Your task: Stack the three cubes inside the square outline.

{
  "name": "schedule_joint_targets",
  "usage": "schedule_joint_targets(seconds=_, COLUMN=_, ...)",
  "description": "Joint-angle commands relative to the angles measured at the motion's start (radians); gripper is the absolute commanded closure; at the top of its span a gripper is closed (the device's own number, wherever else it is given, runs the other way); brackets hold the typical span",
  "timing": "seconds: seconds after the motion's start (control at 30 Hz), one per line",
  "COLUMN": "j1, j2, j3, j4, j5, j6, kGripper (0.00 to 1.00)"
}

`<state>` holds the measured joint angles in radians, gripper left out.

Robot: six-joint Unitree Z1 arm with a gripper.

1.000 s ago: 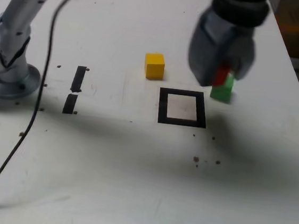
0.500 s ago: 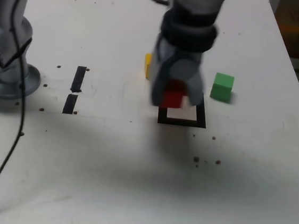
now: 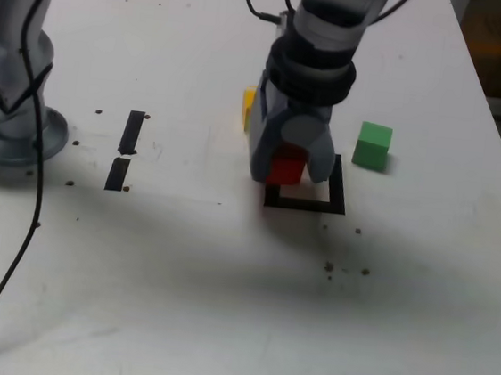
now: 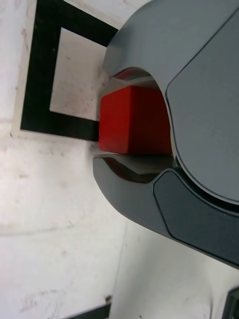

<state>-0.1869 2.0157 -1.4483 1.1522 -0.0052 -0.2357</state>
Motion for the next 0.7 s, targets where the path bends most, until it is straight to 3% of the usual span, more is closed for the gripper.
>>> schedule_joint_targets(seconds=0.0, j1=0.006, j2=0.016, j3=-0.007, j4=-0.007, j5=0.002, j6=0.008, kGripper=0.82)
schedule_joint_targets(seconds=0.33, j1=0.036, j2=0.045, j3=-0.020, j4=-0.037, j5=0.016, j6=0.032, kGripper=0.79)
schedule_joint_targets(seconds=0.67, j1=0.047, j2=0.059, j3=-0.023, j4=-0.040, j5=0.013, j6=0.046, kGripper=0.53)
